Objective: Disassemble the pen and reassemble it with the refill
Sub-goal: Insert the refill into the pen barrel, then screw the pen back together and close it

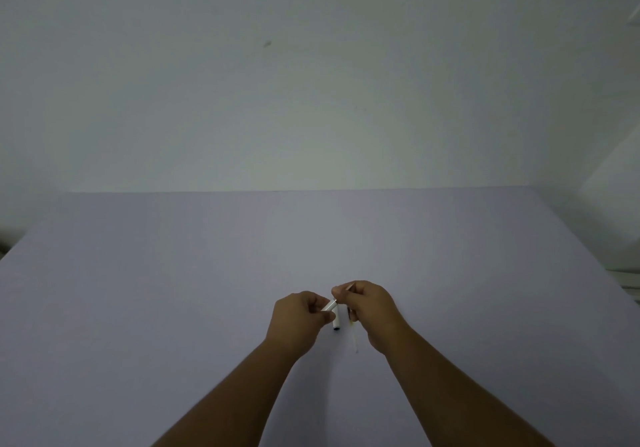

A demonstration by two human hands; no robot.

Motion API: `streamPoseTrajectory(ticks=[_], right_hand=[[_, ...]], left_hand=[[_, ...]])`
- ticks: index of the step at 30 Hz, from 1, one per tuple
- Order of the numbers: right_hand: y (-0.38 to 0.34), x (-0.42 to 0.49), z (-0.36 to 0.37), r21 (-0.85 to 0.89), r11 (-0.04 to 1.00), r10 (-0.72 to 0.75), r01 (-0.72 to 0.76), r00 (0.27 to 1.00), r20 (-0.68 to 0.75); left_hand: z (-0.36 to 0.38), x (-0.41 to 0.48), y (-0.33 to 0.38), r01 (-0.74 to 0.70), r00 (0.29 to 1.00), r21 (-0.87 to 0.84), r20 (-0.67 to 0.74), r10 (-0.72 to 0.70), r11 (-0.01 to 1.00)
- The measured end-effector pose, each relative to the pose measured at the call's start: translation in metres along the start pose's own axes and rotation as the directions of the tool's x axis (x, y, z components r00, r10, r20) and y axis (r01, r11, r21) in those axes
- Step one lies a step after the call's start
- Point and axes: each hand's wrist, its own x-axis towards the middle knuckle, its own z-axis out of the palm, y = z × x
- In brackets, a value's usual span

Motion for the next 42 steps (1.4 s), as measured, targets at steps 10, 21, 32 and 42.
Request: streamPoseTrajectory(ticks=[10,21,32,42], right_hand=[[0.004,0.015,0.005,-0.073,0.989,0.125,-0.130,0.990,-0.073],[0.054,0.054,0.025,-0.792,0.607,-0.070,-0.062,0.989,-0.131],[0.034,0.055,0.023,-0.161,0.982,0.065,-0.097,0.979,-0.192],[-0.002,0.035,0.016,0.221,0.969,0.119,-0.114,0.993,-0.012]], left_hand=[[-0.001,0.005,-0.015,0.132,0.991,-0.093,0.038,-0.129,0.987],[-0.005,0.014,-0.039,0.379,0.925,-0.426,0.188,-0.329,0.822],[-0.011,0.017,-0.046,0.415,0.907,-0.380,0.243,-0.344,0.826],[-0.011,0.006,-0.027,0.378,0.914,-0.320,0.280,-0.294,0.869]])
